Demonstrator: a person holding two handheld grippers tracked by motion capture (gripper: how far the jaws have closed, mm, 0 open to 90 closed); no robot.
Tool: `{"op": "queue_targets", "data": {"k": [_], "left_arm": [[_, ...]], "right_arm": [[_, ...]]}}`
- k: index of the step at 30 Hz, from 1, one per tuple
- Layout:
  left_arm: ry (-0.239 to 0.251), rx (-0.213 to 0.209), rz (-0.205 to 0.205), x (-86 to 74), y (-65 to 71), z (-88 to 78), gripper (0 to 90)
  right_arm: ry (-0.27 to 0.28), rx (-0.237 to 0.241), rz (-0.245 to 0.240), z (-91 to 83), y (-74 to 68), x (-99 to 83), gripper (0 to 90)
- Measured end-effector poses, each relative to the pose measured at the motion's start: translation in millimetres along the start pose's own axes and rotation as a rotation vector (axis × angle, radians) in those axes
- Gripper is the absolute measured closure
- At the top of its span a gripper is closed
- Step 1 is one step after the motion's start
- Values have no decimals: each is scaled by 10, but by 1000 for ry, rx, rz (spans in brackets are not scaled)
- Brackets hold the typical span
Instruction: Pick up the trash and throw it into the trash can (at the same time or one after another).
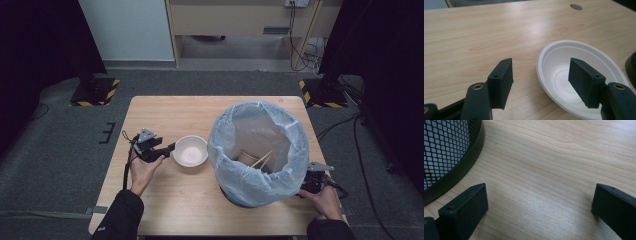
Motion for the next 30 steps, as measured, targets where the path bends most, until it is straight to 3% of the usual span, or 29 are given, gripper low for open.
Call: {"op": "queue_targets", "data": {"k": [15, 26, 30], "left_arm": [[-126, -3, 75, -191, 126, 285, 408], [-191, -13, 53, -260, 133, 295, 619], [-192, -35, 25, -260, 150, 283, 690]], "right_arm": [[0, 0, 0, 0, 0, 0, 7], [0, 0, 0, 0, 0, 0, 7], [0, 0, 0, 0, 0, 0, 7]]}}
Point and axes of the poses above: each handheld gripper's, and its own axes: z roughly forward along the jaws, x roughly out of its top, y roughly to its right, the point moved 6 cm from there along z, roughly forward along the jaws, and after that the axes turned 4 degrees about -y, right-handed, at the moved point
